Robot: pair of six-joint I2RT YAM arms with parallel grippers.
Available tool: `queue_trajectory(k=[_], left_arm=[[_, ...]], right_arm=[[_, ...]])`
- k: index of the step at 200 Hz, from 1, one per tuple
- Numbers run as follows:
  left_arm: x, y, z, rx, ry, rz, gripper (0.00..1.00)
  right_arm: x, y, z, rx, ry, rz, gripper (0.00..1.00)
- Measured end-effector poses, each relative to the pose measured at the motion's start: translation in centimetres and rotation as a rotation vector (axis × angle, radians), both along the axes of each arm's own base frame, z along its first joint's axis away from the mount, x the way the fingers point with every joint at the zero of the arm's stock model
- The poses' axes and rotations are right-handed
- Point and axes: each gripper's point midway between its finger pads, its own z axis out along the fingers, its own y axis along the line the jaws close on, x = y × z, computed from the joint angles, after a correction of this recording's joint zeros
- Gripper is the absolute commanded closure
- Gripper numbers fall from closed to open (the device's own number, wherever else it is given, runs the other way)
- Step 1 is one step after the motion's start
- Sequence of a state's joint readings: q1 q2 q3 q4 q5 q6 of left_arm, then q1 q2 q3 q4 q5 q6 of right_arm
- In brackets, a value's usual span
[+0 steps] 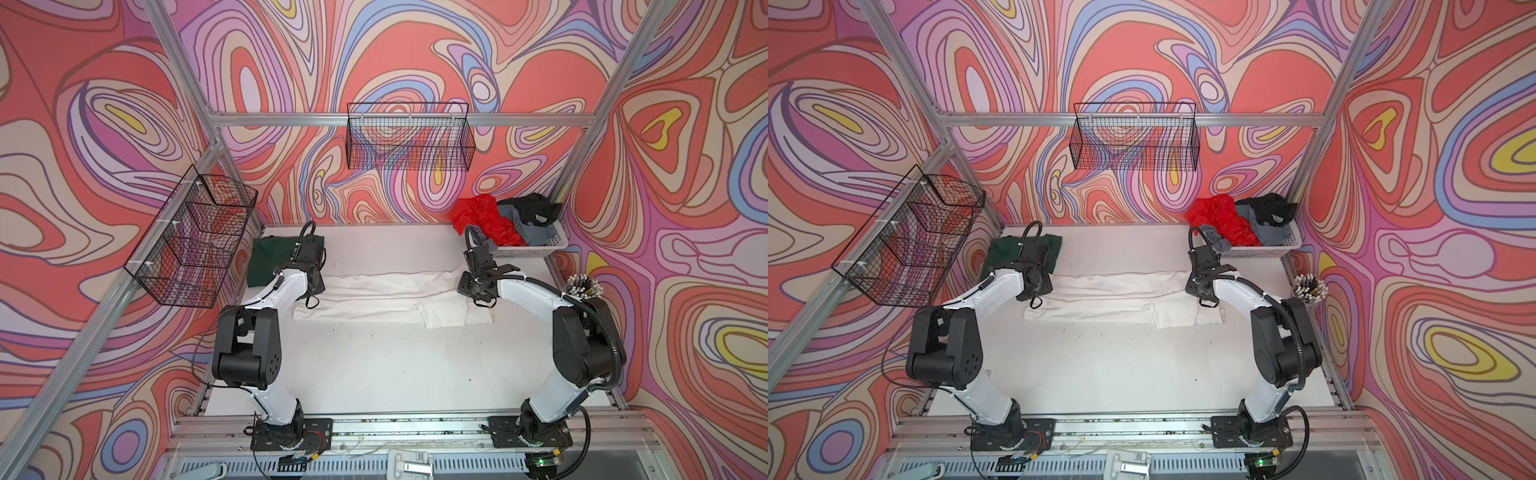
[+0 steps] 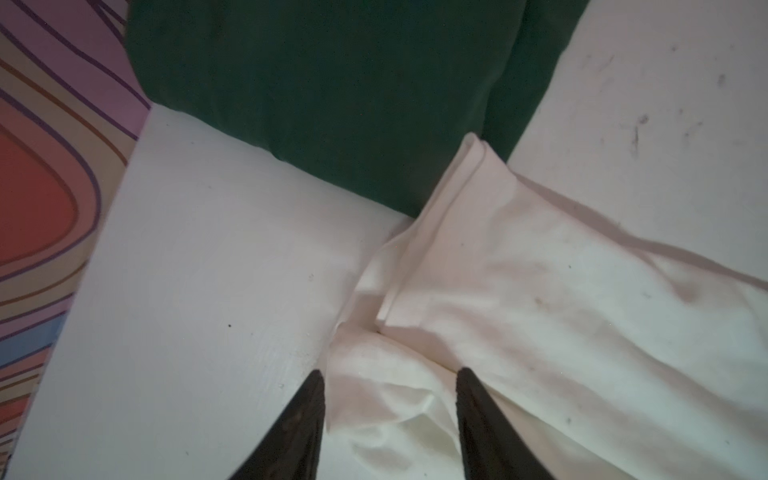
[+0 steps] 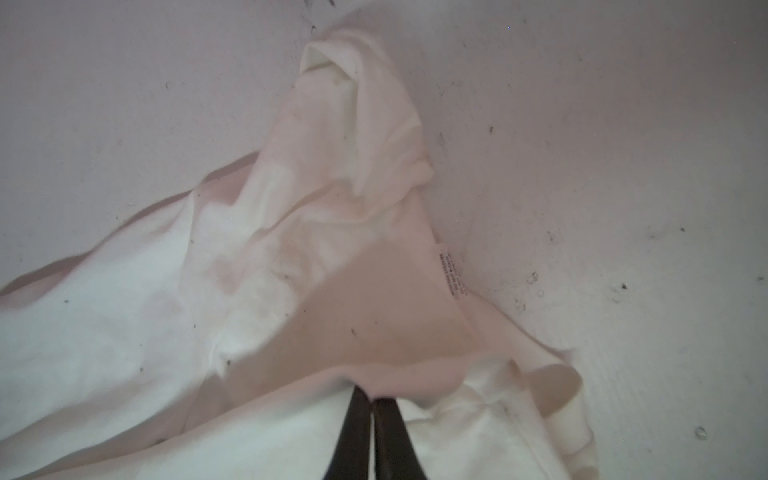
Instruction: Fold and stack the t-shirts
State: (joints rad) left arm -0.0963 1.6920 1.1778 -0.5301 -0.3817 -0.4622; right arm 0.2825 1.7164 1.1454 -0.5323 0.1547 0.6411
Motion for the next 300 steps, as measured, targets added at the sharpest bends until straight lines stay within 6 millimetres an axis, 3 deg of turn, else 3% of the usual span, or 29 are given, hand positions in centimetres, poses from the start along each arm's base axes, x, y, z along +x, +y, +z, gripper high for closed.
queue_trajectory(k=[39,45,56,65,88,115,147,160,188,214,265,300], left_arm=[[-1.3,0.3,0.7,0.015,-0.035,0.001,0.38],[-1.7,0.2,0.7,0.011,-0.034,-0.003,0.38],[-2.5,0.0,0.5,0.004,-0.031,-0.011,0.37],[-3.0,-0.5,0.4,-0.005,-0.029,-0.026,0.36],[-4.2,-2.8,0.2,-0.042,-0.028,-0.094,0.32],[-4.9,-6.1,0.8,-0.118,-0.063,-0.193,0.27],[-5.2,-8.0,2.1,-0.218,-0.131,-0.241,0.24],[-5.2,-8.7,2.7,-0.250,-0.164,-0.258,0.22],[-5.2,-10.3,3.2,-0.311,-0.199,-0.296,0.21],[-5.0,-11.0,3.4,-0.344,-0.212,-0.313,0.21],[-4.9,-11.5,2.8,-0.364,-0.195,-0.322,0.21],[-4.9,-11.4,2.7,-0.363,-0.192,-0.321,0.21]], right_arm=[[-0.1,-0.2,-0.4,-0.014,0.024,-0.003,0.99],[-0.1,-0.1,-0.3,-0.014,0.024,-0.002,0.88],[0.0,-0.1,-0.1,-0.016,0.022,0.000,0.59],[0.1,-0.2,0.1,-0.020,0.019,-0.003,0.43],[0.0,-0.5,0.5,-0.036,0.019,0.006,0.29],[-0.8,-0.5,2.2,-0.019,-0.008,0.015,0.32],[-3.4,0.2,3.6,0.053,-0.034,0.039,0.48],[-4.9,0.8,3.0,0.086,-0.018,0.053,0.51],[-9.0,2.5,-0.5,0.140,0.088,0.090,0.62],[-11.7,3.2,-3.1,0.176,0.169,0.093,0.62],[-10.7,4.4,-3.8,0.245,0.140,0.086,0.65],[-10.3,4.7,-4.4,0.257,0.143,0.082,0.86]])
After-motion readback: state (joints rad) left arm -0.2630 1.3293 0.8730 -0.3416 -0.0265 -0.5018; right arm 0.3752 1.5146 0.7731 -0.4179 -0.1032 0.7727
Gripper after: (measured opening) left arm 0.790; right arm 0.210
